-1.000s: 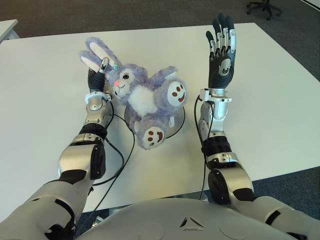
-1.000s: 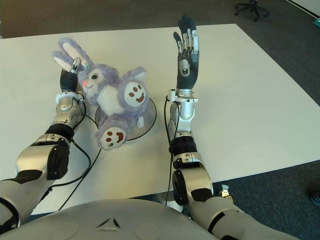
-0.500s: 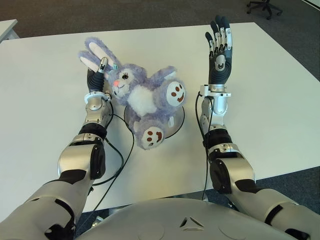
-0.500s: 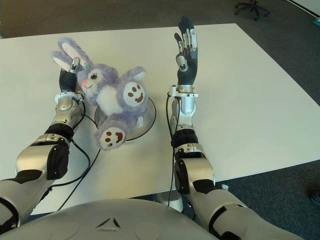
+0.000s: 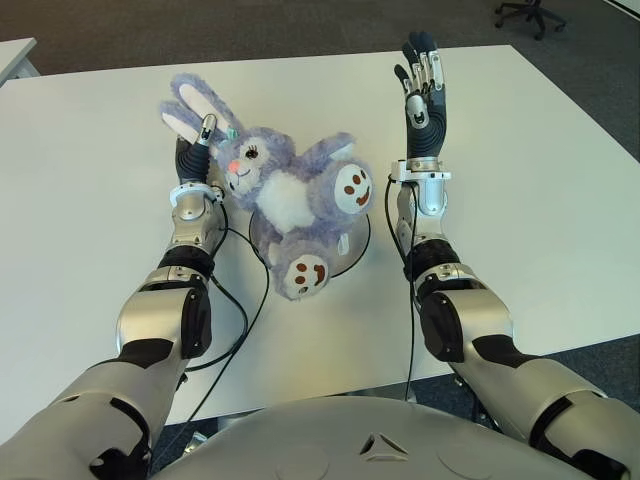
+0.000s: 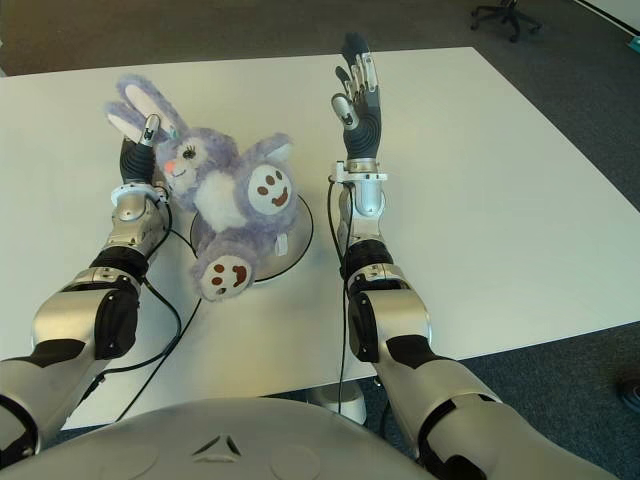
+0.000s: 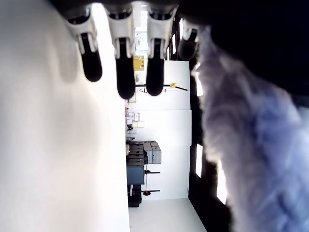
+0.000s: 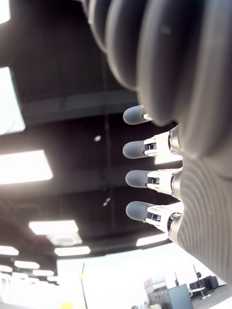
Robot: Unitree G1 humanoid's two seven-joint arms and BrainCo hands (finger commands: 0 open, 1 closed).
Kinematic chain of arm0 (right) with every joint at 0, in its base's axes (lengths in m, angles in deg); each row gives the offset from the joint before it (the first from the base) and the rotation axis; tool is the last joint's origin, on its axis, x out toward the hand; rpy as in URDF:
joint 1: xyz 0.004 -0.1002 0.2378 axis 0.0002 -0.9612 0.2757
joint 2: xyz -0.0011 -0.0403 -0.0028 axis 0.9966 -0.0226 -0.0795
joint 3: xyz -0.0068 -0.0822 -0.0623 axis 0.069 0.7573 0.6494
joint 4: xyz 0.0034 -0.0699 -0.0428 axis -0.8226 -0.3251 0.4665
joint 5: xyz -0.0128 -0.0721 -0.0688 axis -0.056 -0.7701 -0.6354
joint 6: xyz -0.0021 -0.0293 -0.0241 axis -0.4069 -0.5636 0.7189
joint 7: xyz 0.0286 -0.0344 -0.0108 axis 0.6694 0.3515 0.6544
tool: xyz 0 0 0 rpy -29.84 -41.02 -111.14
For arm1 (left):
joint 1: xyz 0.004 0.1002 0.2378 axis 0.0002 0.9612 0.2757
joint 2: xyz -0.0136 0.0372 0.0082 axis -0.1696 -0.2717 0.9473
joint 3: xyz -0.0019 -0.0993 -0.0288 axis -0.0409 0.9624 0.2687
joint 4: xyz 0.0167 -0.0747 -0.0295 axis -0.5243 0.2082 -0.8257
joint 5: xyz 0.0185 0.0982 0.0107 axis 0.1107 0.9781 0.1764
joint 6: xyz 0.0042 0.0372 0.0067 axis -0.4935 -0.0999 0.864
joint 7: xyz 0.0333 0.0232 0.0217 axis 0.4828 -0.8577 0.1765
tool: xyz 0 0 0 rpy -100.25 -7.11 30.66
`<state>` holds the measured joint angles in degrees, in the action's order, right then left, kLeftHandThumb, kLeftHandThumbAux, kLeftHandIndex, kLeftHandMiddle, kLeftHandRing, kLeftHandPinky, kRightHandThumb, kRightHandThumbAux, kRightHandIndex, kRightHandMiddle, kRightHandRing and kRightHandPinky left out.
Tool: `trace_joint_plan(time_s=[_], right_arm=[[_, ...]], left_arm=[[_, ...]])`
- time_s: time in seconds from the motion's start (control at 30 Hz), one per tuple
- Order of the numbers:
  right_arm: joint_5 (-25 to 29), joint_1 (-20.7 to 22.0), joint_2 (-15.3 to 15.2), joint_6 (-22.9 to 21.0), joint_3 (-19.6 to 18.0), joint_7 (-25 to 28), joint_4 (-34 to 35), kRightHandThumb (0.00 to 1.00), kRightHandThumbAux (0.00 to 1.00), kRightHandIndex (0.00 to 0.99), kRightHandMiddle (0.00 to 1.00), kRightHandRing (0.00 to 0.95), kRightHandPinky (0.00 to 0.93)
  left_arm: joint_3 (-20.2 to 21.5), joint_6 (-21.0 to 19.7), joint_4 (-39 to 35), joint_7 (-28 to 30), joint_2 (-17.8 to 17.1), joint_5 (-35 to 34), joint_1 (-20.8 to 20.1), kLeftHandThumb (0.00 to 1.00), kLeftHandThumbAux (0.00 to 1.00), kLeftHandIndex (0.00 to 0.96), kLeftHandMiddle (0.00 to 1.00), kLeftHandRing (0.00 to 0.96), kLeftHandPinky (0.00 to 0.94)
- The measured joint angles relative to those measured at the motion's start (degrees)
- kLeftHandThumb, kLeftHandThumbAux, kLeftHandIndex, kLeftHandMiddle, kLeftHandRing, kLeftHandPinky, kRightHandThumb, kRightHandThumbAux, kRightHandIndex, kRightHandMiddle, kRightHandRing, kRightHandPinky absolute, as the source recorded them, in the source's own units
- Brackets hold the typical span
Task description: Put the doll into the plate.
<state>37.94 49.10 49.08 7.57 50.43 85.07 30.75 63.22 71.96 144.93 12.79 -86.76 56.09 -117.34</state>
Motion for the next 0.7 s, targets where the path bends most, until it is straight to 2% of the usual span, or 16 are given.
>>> trace_joint_plan(time_s=[0.27, 0.37, 0.57, 0.7], right_arm=[[-4.2, 1.9, -1.2, -1.0, 0.3, -3.3, -5.2, 0.000, 0.422, 0.000, 0.000, 0.000, 0.000], [-4.7, 2.7, -1.3, -2.3, 0.3, -4.1, -7.4, 0.000, 0.434, 0.000, 0.000, 0.000, 0.000], [-5.9, 3.5, -1.5, -4.3, 0.4, -5.8, -9.7, 0.000, 0.450, 0.000, 0.000, 0.000, 0.000], [-6.1, 3.5, -1.6, -5.7, 0.3, -5.9, -10.6, 0.000, 0.508, 0.000, 0.000, 0.000, 0.000]], left_arm=[[0.0, 0.0, 0.0, 0.0, 0.0, 0.1, 0.0, 0.000, 0.371, 0.079, 0.236, 0.256, 0.208], [0.0, 0.0, 0.0, 0.0, 0.0, 0.0, 0.0, 0.000, 0.372, 0.077, 0.234, 0.264, 0.242], [0.0, 0.0, 0.0, 0.0, 0.0, 0.0, 0.0, 0.000, 0.373, 0.077, 0.238, 0.265, 0.210], [0.0, 0.0, 0.0, 0.0, 0.0, 0.0, 0.0, 0.000, 0.375, 0.083, 0.243, 0.269, 0.240]])
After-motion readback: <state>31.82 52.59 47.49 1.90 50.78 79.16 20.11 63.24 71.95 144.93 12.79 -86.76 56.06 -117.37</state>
